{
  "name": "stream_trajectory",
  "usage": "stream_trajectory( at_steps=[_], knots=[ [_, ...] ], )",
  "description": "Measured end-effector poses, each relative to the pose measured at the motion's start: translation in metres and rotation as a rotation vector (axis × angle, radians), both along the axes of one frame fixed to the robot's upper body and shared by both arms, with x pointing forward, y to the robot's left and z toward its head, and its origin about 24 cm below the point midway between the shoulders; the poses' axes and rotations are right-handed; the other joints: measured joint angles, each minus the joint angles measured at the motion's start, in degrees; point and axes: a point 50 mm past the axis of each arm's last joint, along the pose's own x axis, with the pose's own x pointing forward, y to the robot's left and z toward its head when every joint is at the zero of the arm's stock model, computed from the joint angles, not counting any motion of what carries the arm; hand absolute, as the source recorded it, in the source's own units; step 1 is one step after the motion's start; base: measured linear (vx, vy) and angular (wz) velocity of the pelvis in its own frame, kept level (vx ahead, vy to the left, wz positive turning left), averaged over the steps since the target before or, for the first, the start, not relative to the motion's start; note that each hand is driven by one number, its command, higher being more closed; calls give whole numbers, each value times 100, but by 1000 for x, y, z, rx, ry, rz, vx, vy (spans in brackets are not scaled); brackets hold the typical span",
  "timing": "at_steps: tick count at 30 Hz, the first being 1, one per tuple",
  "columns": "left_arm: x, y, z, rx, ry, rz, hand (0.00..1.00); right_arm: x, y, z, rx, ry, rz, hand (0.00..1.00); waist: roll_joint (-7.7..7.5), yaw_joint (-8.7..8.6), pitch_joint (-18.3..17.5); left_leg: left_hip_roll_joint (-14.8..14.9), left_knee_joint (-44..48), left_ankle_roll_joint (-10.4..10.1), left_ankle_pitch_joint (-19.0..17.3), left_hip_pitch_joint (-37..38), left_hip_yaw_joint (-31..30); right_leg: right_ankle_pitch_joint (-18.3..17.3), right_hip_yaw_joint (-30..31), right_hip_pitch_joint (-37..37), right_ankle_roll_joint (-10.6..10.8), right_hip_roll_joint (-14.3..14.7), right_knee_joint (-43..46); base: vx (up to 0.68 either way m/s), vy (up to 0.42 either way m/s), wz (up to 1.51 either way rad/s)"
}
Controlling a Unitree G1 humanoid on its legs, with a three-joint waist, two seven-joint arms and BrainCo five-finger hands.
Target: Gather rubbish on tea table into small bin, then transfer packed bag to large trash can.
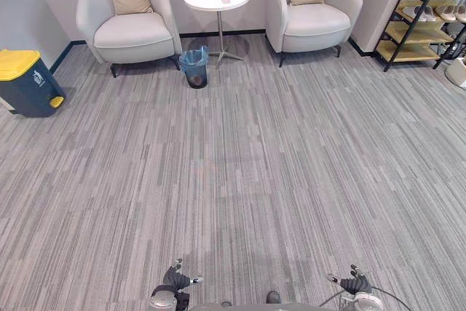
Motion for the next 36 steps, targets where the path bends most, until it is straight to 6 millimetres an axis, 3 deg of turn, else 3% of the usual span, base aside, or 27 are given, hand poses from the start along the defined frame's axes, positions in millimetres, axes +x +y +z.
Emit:
stream_trajectory(
  at_steps=[7, 33, 36],
  knots=[
    [-1, 1, 0, 2, 1, 7, 0, 3, 15, -3, 29, 3, 39, 0, 1, 4, -6, 1, -3, 4, 3, 5, -6, 25, -6, 4, -22, 2, -2, -52, -24, 0],
    [0, 1, 0, -1, -7, 20, 0, 22, 31, -1, 27, -24, 120, 0, -141, 4, -31, -38, -186, 16, 49, -209, 2, 22, 10, -313, -16, -16, -6, -12, -10, -1],
    [3, 0, 1, -3, -16, 18, 0, 26, 32, 0, 26, -34, 123, 0, -178, 4, -10, -46, 35, 121, -86, -408, 47, 4, 76, -430, 10, -28, -4, 20, -4, -10]
  ],
)
